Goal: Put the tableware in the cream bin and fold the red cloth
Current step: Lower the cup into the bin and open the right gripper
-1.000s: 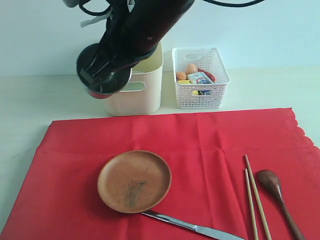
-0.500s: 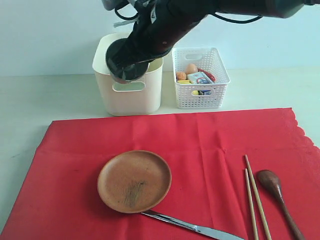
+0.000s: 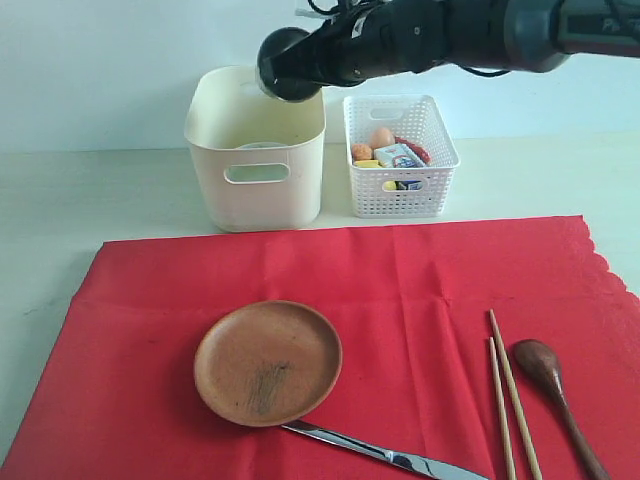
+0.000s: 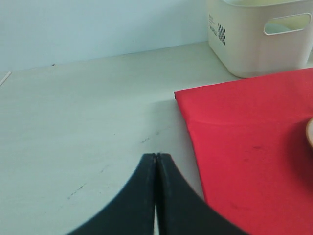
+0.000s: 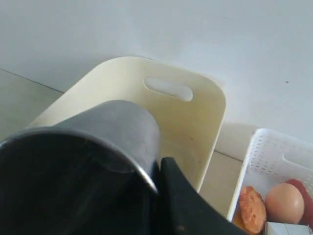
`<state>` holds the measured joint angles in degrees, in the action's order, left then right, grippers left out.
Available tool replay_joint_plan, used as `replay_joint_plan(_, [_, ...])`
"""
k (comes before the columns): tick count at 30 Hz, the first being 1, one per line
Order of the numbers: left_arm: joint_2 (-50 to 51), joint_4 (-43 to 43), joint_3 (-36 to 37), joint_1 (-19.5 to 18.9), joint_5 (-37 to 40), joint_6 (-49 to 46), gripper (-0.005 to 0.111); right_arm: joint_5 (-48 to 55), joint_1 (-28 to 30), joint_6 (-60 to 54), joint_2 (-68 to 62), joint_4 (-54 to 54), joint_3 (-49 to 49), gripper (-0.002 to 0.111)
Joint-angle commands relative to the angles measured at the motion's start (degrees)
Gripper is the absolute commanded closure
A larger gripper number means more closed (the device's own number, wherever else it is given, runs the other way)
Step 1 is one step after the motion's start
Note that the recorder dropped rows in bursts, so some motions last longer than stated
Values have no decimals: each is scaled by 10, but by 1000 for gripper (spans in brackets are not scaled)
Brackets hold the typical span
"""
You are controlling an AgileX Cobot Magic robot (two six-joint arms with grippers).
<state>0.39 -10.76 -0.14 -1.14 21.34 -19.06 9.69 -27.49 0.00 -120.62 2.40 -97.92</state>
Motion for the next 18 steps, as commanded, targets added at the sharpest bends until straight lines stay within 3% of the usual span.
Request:
replay_joint_plan(1, [-4,-3,1,2,-1,-2,107,15,2,-5,-59,3,-60,108])
replay_joint_plan(8, [-4,-3,1,2,-1,-2,107,38,2,-5,-100,5,-82,108])
replay_joint_plan(11, [-4,-3,1,2,-1,-2,107,40,2,0,-102,5,-82,101])
replay_joint_plan(18, [-4,-3,1,2,-1,-2,107,39,1,0,-101,5,-82,58])
